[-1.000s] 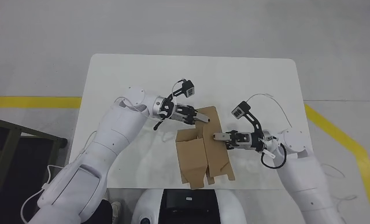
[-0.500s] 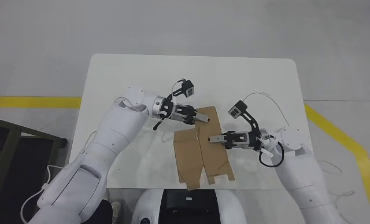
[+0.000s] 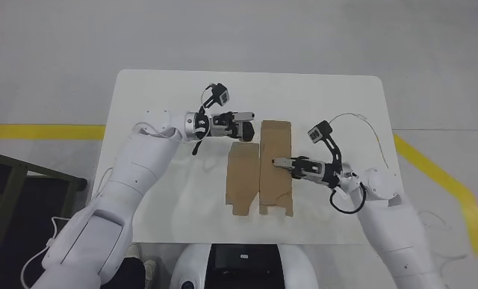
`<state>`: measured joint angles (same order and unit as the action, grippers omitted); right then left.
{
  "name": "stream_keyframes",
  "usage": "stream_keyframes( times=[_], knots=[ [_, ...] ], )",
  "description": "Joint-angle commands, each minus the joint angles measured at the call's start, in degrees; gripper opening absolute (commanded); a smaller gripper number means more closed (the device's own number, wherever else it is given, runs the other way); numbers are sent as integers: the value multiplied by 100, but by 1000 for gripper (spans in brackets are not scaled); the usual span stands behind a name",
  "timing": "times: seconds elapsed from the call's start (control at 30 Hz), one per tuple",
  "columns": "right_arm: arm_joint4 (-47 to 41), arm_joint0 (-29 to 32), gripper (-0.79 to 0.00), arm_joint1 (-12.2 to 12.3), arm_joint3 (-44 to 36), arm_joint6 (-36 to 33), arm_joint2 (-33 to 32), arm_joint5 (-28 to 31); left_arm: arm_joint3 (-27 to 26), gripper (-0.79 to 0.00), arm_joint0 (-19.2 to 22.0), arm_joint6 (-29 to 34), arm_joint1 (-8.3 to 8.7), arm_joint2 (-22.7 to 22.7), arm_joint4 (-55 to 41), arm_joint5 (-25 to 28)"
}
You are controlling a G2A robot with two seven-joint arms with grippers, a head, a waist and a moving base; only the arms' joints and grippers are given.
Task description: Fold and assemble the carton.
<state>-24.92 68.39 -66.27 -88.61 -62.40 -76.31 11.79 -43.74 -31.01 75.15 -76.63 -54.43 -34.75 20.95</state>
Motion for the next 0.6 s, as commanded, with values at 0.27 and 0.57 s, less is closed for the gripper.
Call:
stream_keyframes(
  times=[0.27, 0.57],
  knots=[
    [688, 1105, -785, 18, -1163, 2903, -639, -258, -496, 0, -264, -626, 58, -157, 180, -259],
    [1261, 1754, -785, -11, -1800, 4156, -801, 61, -744, 0, -393, -639, 62, -165, 165, -363]
  ],
)
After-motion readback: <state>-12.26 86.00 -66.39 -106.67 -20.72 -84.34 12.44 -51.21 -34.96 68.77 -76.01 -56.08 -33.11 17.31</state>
